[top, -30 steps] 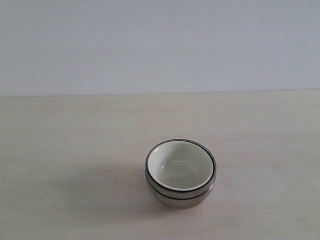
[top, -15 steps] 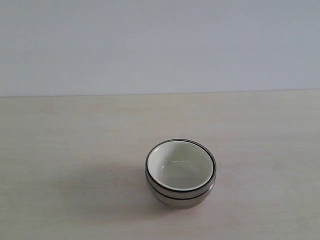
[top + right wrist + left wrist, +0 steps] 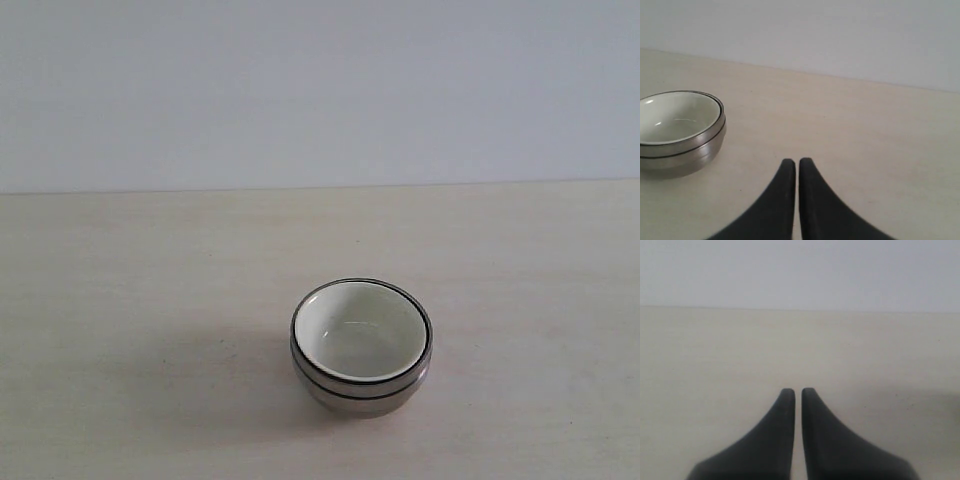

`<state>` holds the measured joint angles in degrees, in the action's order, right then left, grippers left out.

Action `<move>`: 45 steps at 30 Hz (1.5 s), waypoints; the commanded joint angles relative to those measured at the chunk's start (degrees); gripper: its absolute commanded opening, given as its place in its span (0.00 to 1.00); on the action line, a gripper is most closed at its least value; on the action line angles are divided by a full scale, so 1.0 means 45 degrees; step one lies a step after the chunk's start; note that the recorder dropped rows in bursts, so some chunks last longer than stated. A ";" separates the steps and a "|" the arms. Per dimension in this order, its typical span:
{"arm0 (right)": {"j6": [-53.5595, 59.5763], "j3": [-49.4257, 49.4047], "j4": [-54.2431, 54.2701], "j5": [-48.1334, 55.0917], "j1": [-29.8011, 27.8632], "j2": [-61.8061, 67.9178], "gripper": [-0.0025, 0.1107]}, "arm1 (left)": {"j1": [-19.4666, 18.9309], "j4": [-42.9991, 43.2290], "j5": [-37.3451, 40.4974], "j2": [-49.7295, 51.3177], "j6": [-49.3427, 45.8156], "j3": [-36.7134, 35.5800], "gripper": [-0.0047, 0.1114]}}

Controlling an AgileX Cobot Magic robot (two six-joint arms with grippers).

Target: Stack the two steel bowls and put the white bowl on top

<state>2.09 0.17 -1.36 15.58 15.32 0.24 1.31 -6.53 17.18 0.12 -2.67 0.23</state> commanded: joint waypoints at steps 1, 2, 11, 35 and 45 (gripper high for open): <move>-0.0005 -0.0037 -0.0165 0.0719 -0.0101 -0.0054 0.02 | -0.0028 -0.0068 -0.0003 -0.0026 0.0032 -0.0052 0.08; -0.0005 -0.0037 -0.0165 0.0799 -0.0101 -0.0054 0.02 | -0.0028 -0.0068 -0.0003 -0.0026 0.0032 -0.0052 0.08; -0.0732 -0.0037 -0.0111 0.0983 -0.0101 -0.0054 0.02 | -0.0028 -0.0068 -0.0003 -0.0026 0.0032 -0.0052 0.08; -0.0732 -0.0037 -0.0111 0.0983 -0.0101 -0.0054 0.02 | -0.0028 -0.0068 -0.0003 -0.0026 0.0032 -0.0052 0.08; -0.0732 -0.0037 -0.0111 0.0983 -0.0101 -0.0054 0.02 | -0.0028 -0.0068 -0.0003 -0.0026 0.0032 -0.0052 0.08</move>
<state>-1.11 0.00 -1.46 20.20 15.32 0.24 1.31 -6.53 17.18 0.12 -2.67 0.23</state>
